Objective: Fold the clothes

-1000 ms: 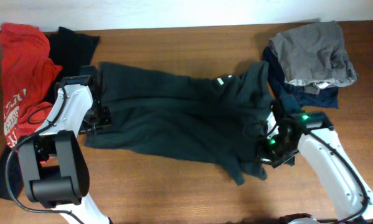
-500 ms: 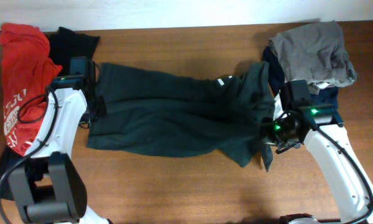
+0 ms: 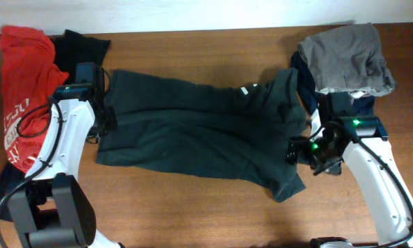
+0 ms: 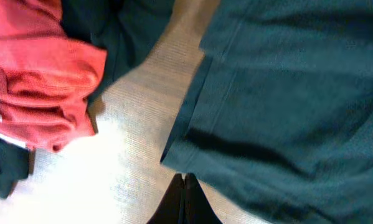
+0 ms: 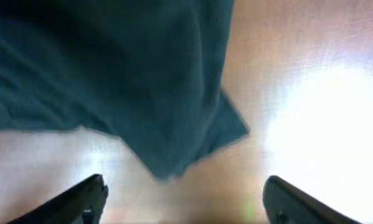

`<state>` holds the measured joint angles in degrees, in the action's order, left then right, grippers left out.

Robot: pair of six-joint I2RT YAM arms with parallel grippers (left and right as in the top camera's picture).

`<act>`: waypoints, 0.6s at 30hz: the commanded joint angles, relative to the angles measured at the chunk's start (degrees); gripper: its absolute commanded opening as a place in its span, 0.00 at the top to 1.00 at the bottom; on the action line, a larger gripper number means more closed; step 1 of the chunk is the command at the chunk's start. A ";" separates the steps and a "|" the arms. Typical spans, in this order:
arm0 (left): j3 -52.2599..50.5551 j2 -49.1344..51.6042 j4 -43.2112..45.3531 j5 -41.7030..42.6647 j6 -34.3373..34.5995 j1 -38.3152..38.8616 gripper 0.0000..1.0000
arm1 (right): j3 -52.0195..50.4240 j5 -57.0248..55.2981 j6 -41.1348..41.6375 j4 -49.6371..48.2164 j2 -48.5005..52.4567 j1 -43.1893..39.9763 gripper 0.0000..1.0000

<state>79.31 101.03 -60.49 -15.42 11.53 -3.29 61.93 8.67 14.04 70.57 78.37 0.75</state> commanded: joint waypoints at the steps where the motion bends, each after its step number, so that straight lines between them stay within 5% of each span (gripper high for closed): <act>1: 0.33 -1.16 -2.25 1.05 -0.90 0.15 0.99 | -0.28 1.42 -0.24 3.52 -0.76 3.67 0.21; 12: -6.73 -1.16 -0.42 3.98 -0.24 0.15 0.99 | -16.48 2.29 13.07 -3.89 -0.76 15.47 0.44; 18: -12.44 -1.16 8.02 9.33 0.76 0.15 0.99 | -21.14 1.86 16.59 -14.38 -0.61 17.31 0.47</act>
<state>69.97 101.03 -55.18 -10.11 11.60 -3.29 42.83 10.63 26.70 59.22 78.26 17.08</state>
